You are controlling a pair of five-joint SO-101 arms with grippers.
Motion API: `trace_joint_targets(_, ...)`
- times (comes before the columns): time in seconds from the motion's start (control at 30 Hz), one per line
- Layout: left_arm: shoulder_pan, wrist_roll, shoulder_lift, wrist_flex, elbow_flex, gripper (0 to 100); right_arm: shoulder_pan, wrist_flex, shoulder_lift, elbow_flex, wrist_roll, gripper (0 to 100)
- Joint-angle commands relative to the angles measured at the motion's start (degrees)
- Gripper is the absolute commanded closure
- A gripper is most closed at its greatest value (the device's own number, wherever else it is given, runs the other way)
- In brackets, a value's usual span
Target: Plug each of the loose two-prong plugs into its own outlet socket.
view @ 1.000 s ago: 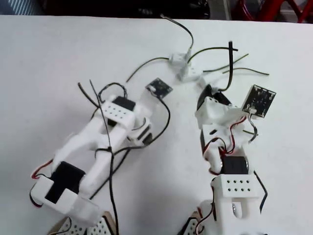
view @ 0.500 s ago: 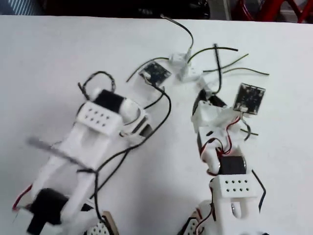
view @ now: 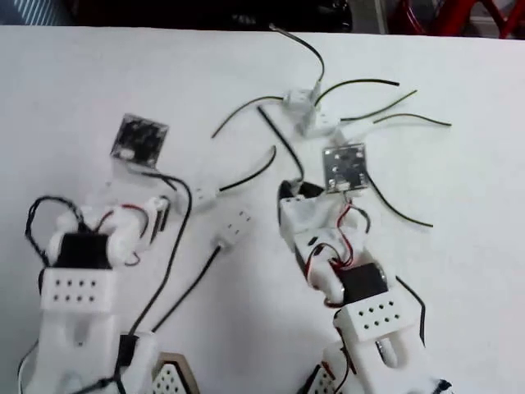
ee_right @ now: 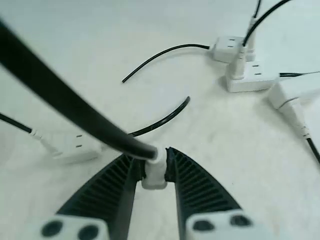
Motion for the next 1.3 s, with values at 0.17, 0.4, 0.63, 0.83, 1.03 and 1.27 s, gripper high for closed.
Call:
trace_joint_targets(0.17, -10.2, 0.1, -12.9, -6.8, 15.6, 97, -10.4, 0.4, 0.5, -0.6, 7.4, 98.1)
trace_joint_targets(0.4, -13.8, 0.1, -14.8, -16.8, 26.5, 97, -13.6, -4.0, 6.3, -0.9, 10.1, 98.1)
trace_joint_targets(0.63, -13.8, 0.1, -14.8, -16.9, 26.8, 97, -13.5, -17.0, 19.7, -1.0, 16.6, 98.1)
trace_joint_targets(0.83, -13.8, 0.1, -14.6, -16.9, 26.9, 97, -13.6, -18.9, 25.5, -1.0, 17.3, 98.1)
trace_joint_targets(1.03, -13.8, 0.0, -14.8, -17.1, 27.7, 97, -13.1, -18.9, 29.4, -2.4, 17.4, 98.1)
trace_joint_targets(1.27, -13.8, 0.0, -14.8, -17.1, 27.7, 97, -11.9, -24.7, 34.6, -3.3, 17.4, 98.1)
